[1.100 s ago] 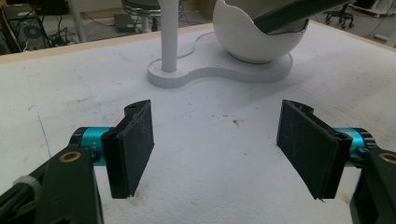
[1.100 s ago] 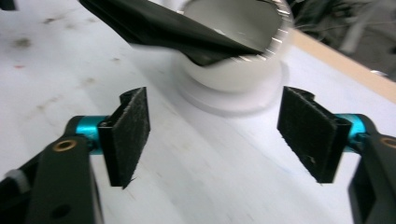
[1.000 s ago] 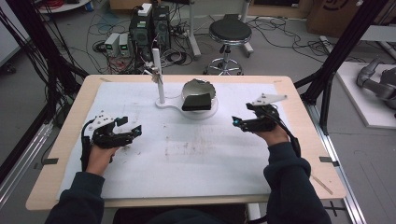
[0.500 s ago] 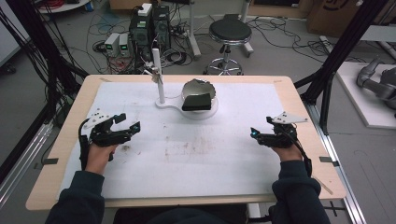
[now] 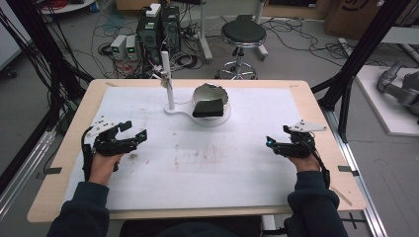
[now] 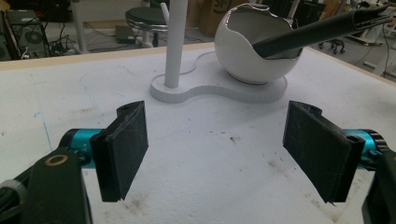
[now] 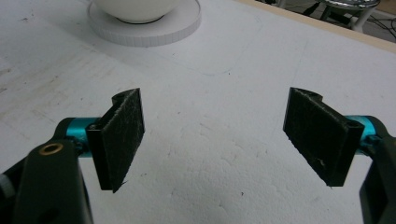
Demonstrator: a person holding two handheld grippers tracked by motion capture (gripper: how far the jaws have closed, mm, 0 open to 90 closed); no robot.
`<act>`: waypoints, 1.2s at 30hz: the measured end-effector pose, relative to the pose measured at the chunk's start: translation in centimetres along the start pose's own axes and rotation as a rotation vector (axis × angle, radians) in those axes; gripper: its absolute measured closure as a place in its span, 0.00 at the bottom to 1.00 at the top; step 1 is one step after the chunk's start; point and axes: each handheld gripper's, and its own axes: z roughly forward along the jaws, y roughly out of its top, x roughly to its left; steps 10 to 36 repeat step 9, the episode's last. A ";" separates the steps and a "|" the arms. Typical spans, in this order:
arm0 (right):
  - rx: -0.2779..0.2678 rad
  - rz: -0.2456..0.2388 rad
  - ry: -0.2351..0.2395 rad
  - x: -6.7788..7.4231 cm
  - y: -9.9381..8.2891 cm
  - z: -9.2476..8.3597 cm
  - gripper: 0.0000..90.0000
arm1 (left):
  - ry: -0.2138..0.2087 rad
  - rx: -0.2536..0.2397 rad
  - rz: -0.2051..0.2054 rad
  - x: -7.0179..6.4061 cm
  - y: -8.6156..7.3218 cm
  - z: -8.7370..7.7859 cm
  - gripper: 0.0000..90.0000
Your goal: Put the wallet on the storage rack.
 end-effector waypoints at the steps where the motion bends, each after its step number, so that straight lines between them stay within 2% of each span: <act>1: -0.002 0.002 0.001 0.0 0.0 0.0 0.23 | 0.001 0.003 0.001 0.0 0.0 0.0 0.25; 36: -0.007 0.001 -0.001 -0.1 -0.1 0.0 0.23 | 0.008 0.003 -0.002 0.1 -0.1 0.1 0.25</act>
